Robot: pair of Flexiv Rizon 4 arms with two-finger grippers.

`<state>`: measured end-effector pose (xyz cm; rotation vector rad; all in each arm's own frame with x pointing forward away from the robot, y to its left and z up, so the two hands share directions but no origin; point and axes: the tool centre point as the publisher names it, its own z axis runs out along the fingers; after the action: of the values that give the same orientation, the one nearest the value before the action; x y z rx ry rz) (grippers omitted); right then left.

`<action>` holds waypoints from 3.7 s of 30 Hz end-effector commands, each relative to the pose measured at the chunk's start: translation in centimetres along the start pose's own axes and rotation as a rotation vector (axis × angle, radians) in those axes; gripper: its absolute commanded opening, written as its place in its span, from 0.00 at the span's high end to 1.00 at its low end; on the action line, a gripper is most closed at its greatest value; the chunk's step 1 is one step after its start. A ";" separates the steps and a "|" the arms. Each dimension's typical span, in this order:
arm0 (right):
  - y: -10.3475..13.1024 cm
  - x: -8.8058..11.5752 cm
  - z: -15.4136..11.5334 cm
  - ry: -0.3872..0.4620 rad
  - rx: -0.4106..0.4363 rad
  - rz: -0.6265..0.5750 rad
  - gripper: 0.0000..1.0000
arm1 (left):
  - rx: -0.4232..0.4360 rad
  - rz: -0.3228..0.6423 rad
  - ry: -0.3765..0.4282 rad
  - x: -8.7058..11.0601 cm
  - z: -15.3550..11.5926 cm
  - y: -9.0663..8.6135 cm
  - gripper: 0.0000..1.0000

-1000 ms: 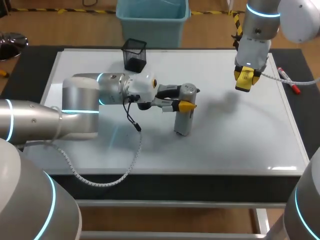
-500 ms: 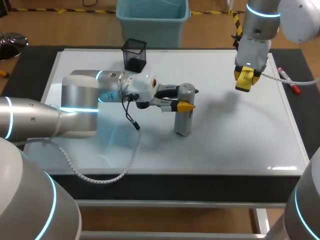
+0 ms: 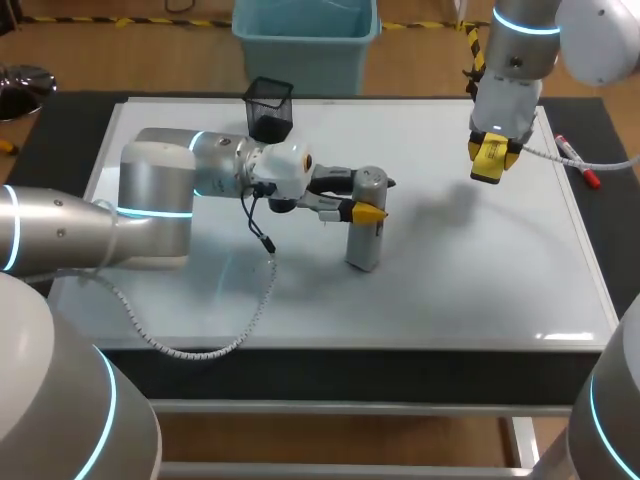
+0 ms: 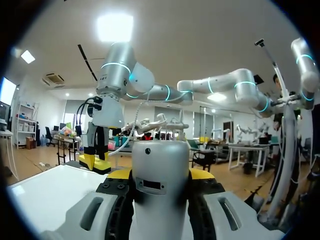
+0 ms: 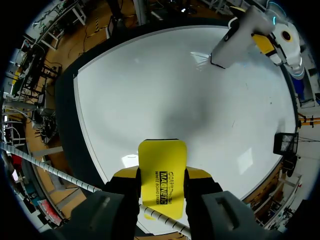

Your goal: Pick up the inspection probe, press it on each red-marked spot on the whiteboard one by one, put down the probe, pick up the eraser, and wipe off all the red marks.

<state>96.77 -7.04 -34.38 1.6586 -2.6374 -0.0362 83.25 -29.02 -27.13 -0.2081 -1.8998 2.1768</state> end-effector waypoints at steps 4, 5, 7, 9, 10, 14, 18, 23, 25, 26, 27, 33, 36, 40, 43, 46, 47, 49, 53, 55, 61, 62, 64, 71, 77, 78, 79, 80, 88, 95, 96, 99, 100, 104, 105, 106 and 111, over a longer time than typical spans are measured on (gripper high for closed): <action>-0.1 0.0 -0.1 0.003 0.001 -0.002 1.00 | 0.001 -0.002 -0.002 0.1 -0.1 -0.2 1.00; -0.1 0.0 -0.1 0.003 0.001 -0.002 1.00 | 0.001 -0.002 -0.002 0.1 -0.1 -0.2 1.00; -0.1 0.0 -0.1 0.003 0.001 -0.002 1.00 | 0.012 0.001 -0.003 0.2 -0.1 -0.5 1.00; -0.1 0.0 -0.1 0.003 0.001 -0.002 1.00 | 0.019 0.020 0.002 0.4 0.0 -1.4 1.00; -0.1 0.0 -0.1 0.003 0.001 -0.002 1.00 | 0.026 0.028 0.003 0.5 0.0 -1.9 1.00; -0.1 0.0 -0.1 0.003 0.001 -0.002 1.00 | 0.055 0.060 -0.008 0.7 -0.4 -4.2 1.00; -0.1 0.0 -0.1 0.003 0.001 -0.002 1.00 | 0.070 0.068 -0.038 0.7 -1.7 -6.1 1.00; -0.1 0.0 -0.1 0.003 0.001 -0.002 1.00 | 0.081 0.064 -0.090 0.6 -4.4 -7.5 1.00; -0.1 0.0 -0.1 0.003 0.001 -0.002 1.00 | 0.078 0.068 -0.121 0.6 -5.7 -7.9 1.00; -0.1 0.0 -0.1 0.003 0.001 -0.002 1.00 | 0.074 0.070 -0.140 0.6 -6.4 -8.0 1.00; -0.1 0.0 -0.1 0.003 0.001 -0.002 1.00 | 0.077 0.068 -0.155 0.6 -7.1 -8.1 1.00; -0.1 0.0 -0.1 0.003 0.001 -0.002 1.00 | 0.076 0.085 -0.235 0.3 -11.6 -9.2 1.00; -0.1 0.0 -0.1 0.003 0.001 -0.002 1.00 | 0.091 0.098 -0.276 0.3 -14.4 -9.8 1.00; -0.1 0.0 -0.1 0.003 0.001 -0.002 1.00 | 0.095 0.105 -0.326 0.1 -17.8 -10.2 1.00; -0.1 0.0 -0.1 0.003 0.001 -0.002 1.00 | 0.081 0.113 -0.359 0.1 -19.9 -10.5 1.00; -0.1 0.0 -0.1 0.003 0.001 -0.002 1.00 | 0.075 0.113 -0.380 0.0 -22.1 -10.6 1.00; -0.1 0.0 -0.1 0.003 0.001 -0.002 1.00 | 0.072 0.112 -0.392 0.3 -22.5 -10.6 1.00; -0.1 0.0 -0.1 0.003 0.001 -0.002 1.00 | 0.074 0.113 -0.399 0.4 -23.5 -10.7 1.00; -0.1 0.0 -0.1 0.003 0.001 -0.002 1.00 | 0.075 0.117 -0.417 0.2 -25.4 -11.1 1.00; -0.1 0.0 -0.1 0.003 0.001 -0.002 1.00 | 0.075 0.119 -0.419 0.2 -25.9 -11.2 1.00; -0.1 0.0 -0.1 0.003 0.001 -0.002 1.00 | 0.084 0.130 -0.432 0.0 -27.0 -11.4 1.00; -0.1 0.0 -0.1 0.003 0.001 -0.002 1.00 | 0.085 0.131 -0.434 0.0 -27.1 -11.4 1.00; -0.1 0.0 -0.1 0.003 0.001 -0.002 1.00 | 0.086 0.133 -0.433 0.0 -27.2 -11.4 1.00; -0.1 0.0 -0.1 0.003 0.001 -0.002 1.00 | 0.092 0.138 -0.428 -0.2 -27.9 -11.6 1.00; -0.1 0.0 -0.1 0.003 0.001 -0.002 1.00 | 0.092 0.138 -0.428 -0.2 -27.9 -11.6 1.00; -0.1 0.0 -0.1 0.003 0.001 -0.002 1.00 | 0.092 0.138 -0.428 -0.2 -27.9 -11.6 1.00; 0.7 -0.4 -0.2 0.012 0.012 -0.009 1.00 | 0.092 0.138 -0.428 -0.2 -27.9 -11.6 1.00; 1.6 -1.1 -0.2 0.008 0.020 -0.018 1.00 | 0.092 0.138 -0.428 -0.2 -27.9 -11.6 1.00; 10.7 -6.8 0.4 0.015 0.021 -0.161 1.00 | 0.092 0.138 -0.428 -0.2 -27.9 -11.6 1.00; 16.0 -10.3 1.1 0.058 0.015 -0.199 1.00 | 0.092 0.138 -0.428 -0.2 -27.9 -11.6 1.00; 16.4 -10.7 1.2 0.067 0.025 -0.201 1.00 | 0.092 0.138 -0.428 -0.2 -27.9 -11.6 1.00; 17.6 -11.7 1.5 0.058 0.012 -0.223 1.00 | 0.092 0.138 -0.428 -0.2 -27.9 -11.6 1.00; 18.1 -12.1 1.7 0.087 0.033 -0.230 1.00 | 0.092 0.138 -0.428 -0.2 -27.9 -11.6 1.00; 20.1 -13.5 1.9 0.099 0.047 -0.250 1.00 | 0.092 0.138 -0.428 -0.2 -27.9 -11.6 1.00; 20.6 -13.8 2.0 0.101 0.050 -0.244 1.00 | 0.092 0.138 -0.428 -0.2 -27.9 -11.6 1.00; 21.1 -14.0 2.0 0.101 0.056 -0.247 1.00 | 0.092 0.138 -0.428 -0.2 -27.9 -11.6 1.00; 23.2 -14.7 2.7 0.099 0.051 -0.244 1.00 | 0.092 0.138 -0.428 -0.2 -27.9 -11.6 1.00</action>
<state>82.70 15.40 -36.05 1.9682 -2.3939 0.0430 91.84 -1.10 -19.74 0.1676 -2.0399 2.5579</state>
